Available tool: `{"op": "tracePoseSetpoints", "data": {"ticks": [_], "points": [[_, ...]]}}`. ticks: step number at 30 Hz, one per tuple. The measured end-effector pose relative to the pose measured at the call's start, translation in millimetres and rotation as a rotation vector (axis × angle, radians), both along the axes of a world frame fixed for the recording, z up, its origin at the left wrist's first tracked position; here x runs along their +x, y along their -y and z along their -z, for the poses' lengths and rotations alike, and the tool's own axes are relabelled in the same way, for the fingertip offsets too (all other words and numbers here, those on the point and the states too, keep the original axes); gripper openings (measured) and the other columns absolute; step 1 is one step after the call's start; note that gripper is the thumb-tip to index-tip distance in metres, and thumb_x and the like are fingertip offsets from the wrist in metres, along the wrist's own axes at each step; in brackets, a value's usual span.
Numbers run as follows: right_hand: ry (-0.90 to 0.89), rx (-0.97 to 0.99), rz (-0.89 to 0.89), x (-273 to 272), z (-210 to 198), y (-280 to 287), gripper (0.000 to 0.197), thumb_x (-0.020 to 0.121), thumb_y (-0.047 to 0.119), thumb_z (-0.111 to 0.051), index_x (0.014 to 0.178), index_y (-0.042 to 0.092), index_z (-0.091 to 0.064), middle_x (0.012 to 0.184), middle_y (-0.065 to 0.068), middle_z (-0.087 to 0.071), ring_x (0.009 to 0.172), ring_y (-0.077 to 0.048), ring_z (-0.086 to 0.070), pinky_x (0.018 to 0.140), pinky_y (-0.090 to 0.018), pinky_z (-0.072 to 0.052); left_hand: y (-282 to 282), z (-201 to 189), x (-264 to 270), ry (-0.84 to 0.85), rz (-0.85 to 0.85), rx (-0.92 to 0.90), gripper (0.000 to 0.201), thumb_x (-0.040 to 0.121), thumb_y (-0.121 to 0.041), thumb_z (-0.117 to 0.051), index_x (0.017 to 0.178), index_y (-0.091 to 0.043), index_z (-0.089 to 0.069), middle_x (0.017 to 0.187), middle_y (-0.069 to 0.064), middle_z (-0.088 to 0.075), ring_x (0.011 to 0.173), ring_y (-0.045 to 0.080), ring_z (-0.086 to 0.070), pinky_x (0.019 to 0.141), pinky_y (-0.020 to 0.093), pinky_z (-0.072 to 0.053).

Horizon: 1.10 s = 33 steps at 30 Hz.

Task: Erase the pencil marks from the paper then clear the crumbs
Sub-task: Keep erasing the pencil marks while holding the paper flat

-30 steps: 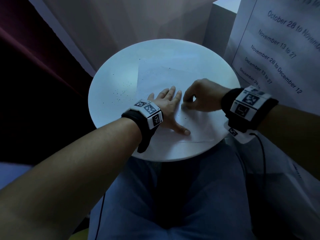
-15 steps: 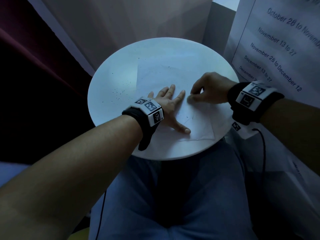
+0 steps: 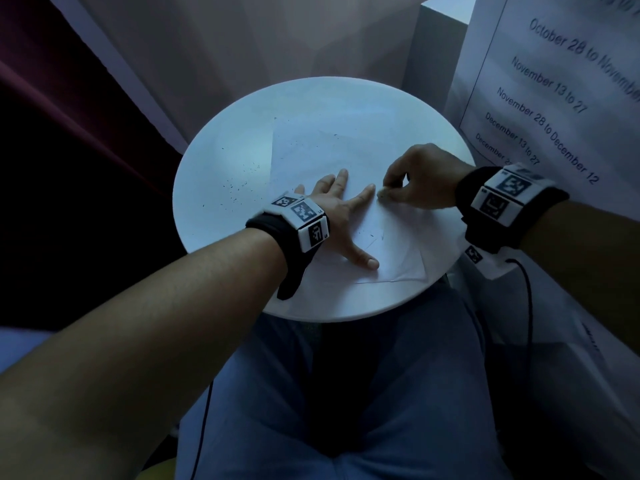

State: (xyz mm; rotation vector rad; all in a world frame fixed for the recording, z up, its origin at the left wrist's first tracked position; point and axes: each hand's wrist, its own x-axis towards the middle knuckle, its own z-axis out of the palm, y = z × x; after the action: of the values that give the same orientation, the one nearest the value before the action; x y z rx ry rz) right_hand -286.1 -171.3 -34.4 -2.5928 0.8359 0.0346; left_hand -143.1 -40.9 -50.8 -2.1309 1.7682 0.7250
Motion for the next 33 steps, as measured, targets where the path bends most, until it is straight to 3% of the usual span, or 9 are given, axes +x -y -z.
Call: {"op": "tracePoseSetpoints", "data": {"ticks": [3,5,8,14,17,21,25,29,33], "points": [[-0.077,0.038,-0.105,-5,-3,-9,0.012,0.082,0.034,-0.072,0.086,0.024,-0.076,0.072,0.017,-0.063,0.065,0.001,-0.053,0.058,-0.016,-0.037,0,-1,-1,0.007,-0.001,-0.002,0.138,0.048,-0.092,-0.064,0.151,-0.048,0.017,0.162,0.007,0.027,0.151,0.028,0.018,0.117,0.064,-0.001],[-0.052,0.020,-0.063,-5,-3,-1,0.014,0.081,0.036,-0.073,0.088,0.024,-0.076,0.076,0.014,-0.065,0.066,0.004,-0.053,0.058,-0.014,-0.035,0,0,-1,0.004,-0.005,-0.001,0.138,0.048,-0.092,-0.064,0.151,-0.048,0.017,0.162,0.007,0.027,0.151,0.028,0.018,0.117,0.064,-0.001],[0.014,-0.011,0.039,-3,-1,9,0.013,0.082,0.035,-0.072,0.087,0.023,-0.076,0.082,0.008,-0.069,0.068,0.002,-0.055,0.057,-0.017,-0.037,1,1,-1,0.003,-0.008,-0.002,0.138,0.048,-0.092,-0.064,0.150,-0.048,0.018,0.162,0.007,0.028,0.151,0.028,0.018,0.117,0.064,-0.001],[-0.107,0.054,-0.121,-10,-3,-8,0.011,0.081,0.036,-0.074,0.085,0.026,-0.076,0.071,0.020,-0.062,0.068,-0.001,-0.057,0.059,-0.017,-0.038,2,0,-2,0.017,-0.004,0.012,0.139,0.047,-0.093,-0.063,0.150,-0.048,0.018,0.161,0.007,0.029,0.150,0.028,0.018,0.117,0.065,-0.002],[-0.034,0.001,-0.021,-7,-3,4,0.014,0.081,0.036,-0.072,0.086,0.022,-0.076,0.078,0.010,-0.069,0.071,-0.007,-0.060,0.061,-0.020,-0.039,2,-1,-2,0.025,-0.003,0.017,0.140,0.047,-0.092,-0.065,0.150,-0.047,0.020,0.161,0.007,0.029,0.150,0.029,0.019,0.117,0.064,-0.002],[-0.013,-0.008,-0.067,-11,-2,-13,0.013,0.083,0.030,-0.069,0.085,0.019,-0.076,0.077,0.008,-0.069,0.064,-0.002,-0.055,0.061,-0.020,-0.040,3,0,-2,0.022,-0.007,0.021,0.143,0.044,-0.093,-0.065,0.149,-0.048,0.021,0.161,0.007,0.031,0.150,0.028,0.020,0.117,0.064,-0.001],[-0.085,0.058,-0.210,-19,-3,-38,0.012,0.083,0.031,-0.070,0.086,0.021,-0.076,0.073,0.014,-0.066,0.065,0.002,-0.055,0.058,-0.007,-0.036,3,0,-2,0.017,-0.005,0.030,0.144,0.042,-0.094,-0.063,0.149,-0.048,0.021,0.160,0.007,0.032,0.150,0.029,0.021,0.117,0.064,-0.001],[0.029,0.008,-0.078,-18,-2,-23,0.014,0.083,0.032,-0.071,0.087,0.020,-0.076,0.081,0.006,-0.071,0.064,0.002,-0.053,0.063,-0.021,-0.040,2,1,-3,0.027,0.000,0.023,0.144,0.043,-0.094,-0.064,0.150,-0.047,0.021,0.161,0.007,0.031,0.150,0.029,0.020,0.117,0.065,-0.002],[0.002,0.040,-0.150,-23,3,-42,0.010,0.082,0.028,-0.070,0.085,0.021,-0.076,0.075,0.011,-0.067,0.061,0.006,-0.052,0.062,-0.014,-0.038,2,2,-2,0.019,-0.002,0.022,0.145,0.041,-0.095,-0.063,0.149,-0.047,0.021,0.160,0.007,0.031,0.150,0.029,0.020,0.116,0.066,-0.002]]}}
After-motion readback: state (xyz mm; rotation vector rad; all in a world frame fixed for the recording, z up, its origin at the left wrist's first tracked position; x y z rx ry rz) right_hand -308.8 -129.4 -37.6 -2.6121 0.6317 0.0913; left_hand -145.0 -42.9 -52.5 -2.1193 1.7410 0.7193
